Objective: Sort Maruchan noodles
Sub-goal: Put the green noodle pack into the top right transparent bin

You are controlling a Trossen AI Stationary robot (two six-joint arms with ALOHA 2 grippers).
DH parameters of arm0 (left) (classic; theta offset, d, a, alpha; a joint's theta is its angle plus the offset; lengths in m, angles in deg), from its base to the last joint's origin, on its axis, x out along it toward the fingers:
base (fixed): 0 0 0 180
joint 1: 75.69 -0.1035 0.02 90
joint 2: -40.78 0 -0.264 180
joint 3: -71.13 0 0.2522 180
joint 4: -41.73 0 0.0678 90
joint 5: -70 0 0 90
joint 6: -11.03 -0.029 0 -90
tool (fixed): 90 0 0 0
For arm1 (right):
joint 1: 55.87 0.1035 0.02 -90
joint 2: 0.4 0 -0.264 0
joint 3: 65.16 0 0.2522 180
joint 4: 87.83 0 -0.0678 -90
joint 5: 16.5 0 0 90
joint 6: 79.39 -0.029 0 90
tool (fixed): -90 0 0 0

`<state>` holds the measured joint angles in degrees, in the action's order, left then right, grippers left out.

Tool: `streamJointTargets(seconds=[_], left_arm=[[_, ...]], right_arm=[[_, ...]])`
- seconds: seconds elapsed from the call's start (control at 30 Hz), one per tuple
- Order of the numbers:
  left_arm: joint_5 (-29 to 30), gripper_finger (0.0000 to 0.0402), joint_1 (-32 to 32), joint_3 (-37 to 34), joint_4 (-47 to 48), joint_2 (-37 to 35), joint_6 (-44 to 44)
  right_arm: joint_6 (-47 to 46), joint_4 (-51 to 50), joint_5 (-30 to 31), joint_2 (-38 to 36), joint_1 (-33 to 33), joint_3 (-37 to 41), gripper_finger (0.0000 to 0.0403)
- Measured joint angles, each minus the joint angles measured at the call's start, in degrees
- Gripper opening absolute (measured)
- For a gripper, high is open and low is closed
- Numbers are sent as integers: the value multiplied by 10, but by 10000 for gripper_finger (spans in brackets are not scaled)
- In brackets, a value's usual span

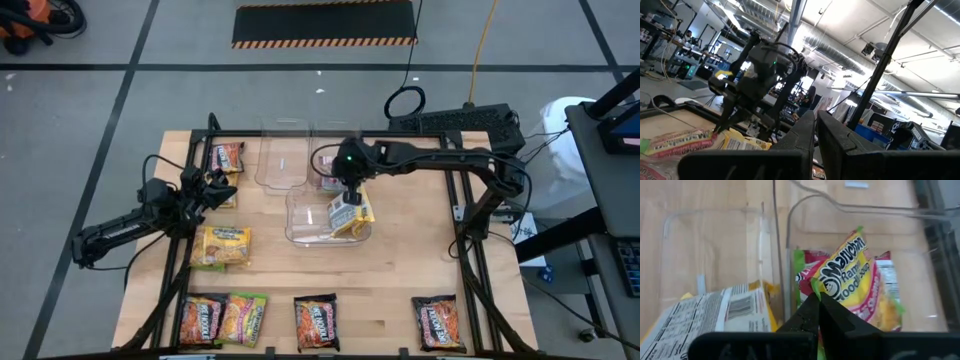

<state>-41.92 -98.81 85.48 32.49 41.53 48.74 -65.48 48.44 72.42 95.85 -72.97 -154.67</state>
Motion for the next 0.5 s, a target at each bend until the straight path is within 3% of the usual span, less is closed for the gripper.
streamJointTargets(seconds=[0.5], left_arm=[[0, 26, 0, 0, 0, 0, 0]], right_arm=[[1, 64, -51, 6, -1, 6, 0]])
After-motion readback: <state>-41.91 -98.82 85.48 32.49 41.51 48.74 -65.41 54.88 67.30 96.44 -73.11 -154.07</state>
